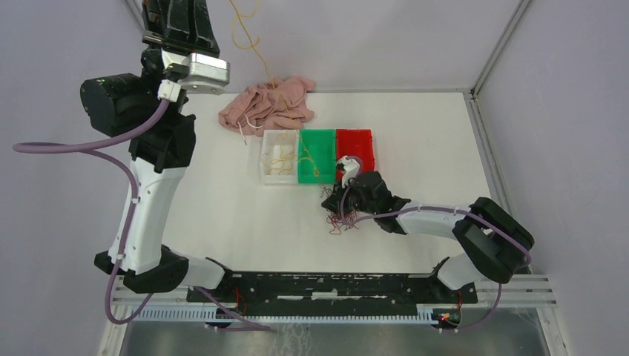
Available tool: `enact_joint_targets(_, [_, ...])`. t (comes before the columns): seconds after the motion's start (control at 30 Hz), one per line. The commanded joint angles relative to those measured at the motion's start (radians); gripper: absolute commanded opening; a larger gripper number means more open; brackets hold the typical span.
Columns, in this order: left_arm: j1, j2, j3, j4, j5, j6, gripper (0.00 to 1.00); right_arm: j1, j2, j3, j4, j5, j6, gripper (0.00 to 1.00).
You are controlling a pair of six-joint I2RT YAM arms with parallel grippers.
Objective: Untangle the cables
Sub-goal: Untie the cable, then place the cable in the bin.
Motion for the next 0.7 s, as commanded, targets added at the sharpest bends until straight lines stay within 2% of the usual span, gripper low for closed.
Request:
enact_joint_targets(0.0, [-0.005, 0.055, 0.166, 0.055, -0.05, 0.086, 0.03, -0.006, 0.003, -0.107, 0.052, 0.151, 0.126, 0.0])
enact_joint_targets(0.2, [-0.003, 0.099, 0.269, 0.066, -0.021, 0.141, 0.03, -0.006, 0.016, -0.203, 0.08, 0.192, 0.179, 0.0])
enact_joint_targets(0.3, [-0.003, 0.106, 0.286, 0.061, -0.026, 0.119, 0.03, -0.006, 0.02, -0.236, 0.119, 0.191, 0.186, 0.0])
enact_joint_targets(0.47, [-0.003, 0.004, 0.066, -0.009, -0.008, 0.104, 0.03, -0.006, -0.034, -0.236, 0.133, 0.156, 0.176, 0.01])
enact_joint_targets(0.57, [-0.003, -0.07, -0.107, -0.034, -0.024, 0.11, 0.03, -0.006, -0.095, -0.219, 0.125, 0.115, 0.168, 0.13])
enact_joint_targets(0.67, [-0.003, -0.115, -0.249, -0.05, -0.064, 0.102, 0.03, -0.006, -0.166, -0.191, 0.067, 0.103, 0.169, 0.36])
